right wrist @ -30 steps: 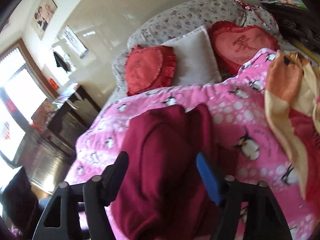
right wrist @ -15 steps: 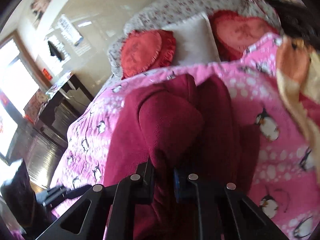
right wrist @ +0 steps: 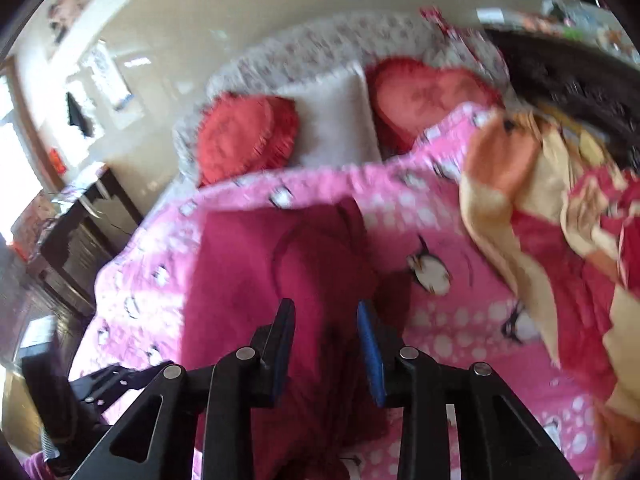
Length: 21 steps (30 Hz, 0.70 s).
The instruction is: Fold small clothes
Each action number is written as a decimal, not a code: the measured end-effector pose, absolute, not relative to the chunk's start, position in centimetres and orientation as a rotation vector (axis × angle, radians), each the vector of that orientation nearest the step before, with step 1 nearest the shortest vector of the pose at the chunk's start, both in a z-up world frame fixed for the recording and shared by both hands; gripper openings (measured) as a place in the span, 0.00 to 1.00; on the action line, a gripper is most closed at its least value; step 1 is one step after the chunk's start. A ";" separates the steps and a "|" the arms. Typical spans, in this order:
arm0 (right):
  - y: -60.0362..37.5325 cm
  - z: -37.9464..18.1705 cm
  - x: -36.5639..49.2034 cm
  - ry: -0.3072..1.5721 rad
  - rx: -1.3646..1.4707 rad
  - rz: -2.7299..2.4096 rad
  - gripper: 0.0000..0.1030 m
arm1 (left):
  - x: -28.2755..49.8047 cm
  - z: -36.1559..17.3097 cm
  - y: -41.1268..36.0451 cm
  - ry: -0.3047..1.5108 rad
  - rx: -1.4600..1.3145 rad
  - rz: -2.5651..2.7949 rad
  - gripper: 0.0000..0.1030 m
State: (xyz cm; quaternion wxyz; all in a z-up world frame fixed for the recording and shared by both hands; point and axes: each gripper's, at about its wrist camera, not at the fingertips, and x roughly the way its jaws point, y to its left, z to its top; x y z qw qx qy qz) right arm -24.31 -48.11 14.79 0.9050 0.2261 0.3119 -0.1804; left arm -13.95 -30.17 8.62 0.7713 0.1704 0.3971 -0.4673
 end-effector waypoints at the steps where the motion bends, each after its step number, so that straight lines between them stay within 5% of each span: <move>1: -47.5 15.4 -24.0 0.626 0.455 -0.323 0.29 | -13.9 8.7 -30.3 0.851 0.365 -1.002 0.57; 13: -52.4 8.1 -15.2 0.783 0.481 -0.397 0.29 | -11.8 7.6 -33.2 0.906 0.343 -0.934 0.65; 21: -48.8 12.7 -19.8 0.770 0.402 -0.338 0.30 | -12.0 7.7 -33.0 0.908 0.338 -0.922 0.65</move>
